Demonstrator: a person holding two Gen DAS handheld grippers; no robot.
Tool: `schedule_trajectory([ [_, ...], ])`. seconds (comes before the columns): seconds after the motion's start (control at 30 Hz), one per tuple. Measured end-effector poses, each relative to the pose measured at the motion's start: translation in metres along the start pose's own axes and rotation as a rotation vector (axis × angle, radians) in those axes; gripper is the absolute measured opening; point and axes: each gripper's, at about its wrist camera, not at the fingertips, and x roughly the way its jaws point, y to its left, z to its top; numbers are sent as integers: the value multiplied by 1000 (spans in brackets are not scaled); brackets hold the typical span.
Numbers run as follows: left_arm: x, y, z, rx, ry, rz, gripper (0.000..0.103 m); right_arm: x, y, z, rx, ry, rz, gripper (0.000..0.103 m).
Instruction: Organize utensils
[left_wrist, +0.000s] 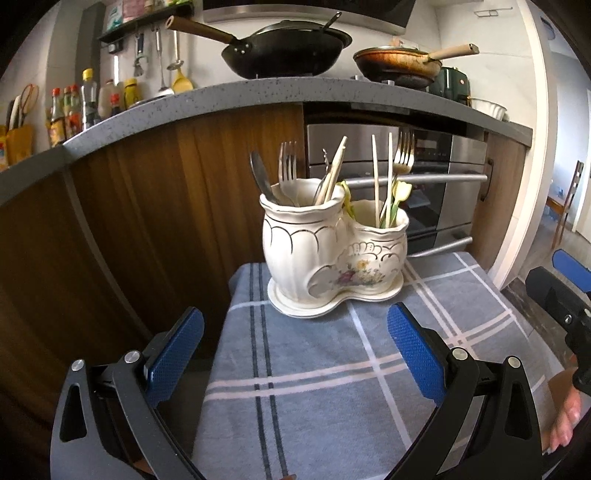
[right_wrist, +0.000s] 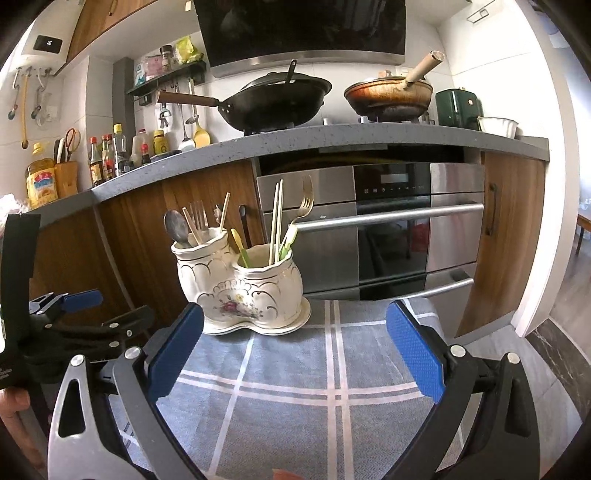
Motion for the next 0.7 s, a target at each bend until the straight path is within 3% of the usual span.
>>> schedule_trajectory([
  [0.7, -7, -8, 1, 25, -35, -1, 99, 0, 0, -2, 3, 7, 3, 97],
])
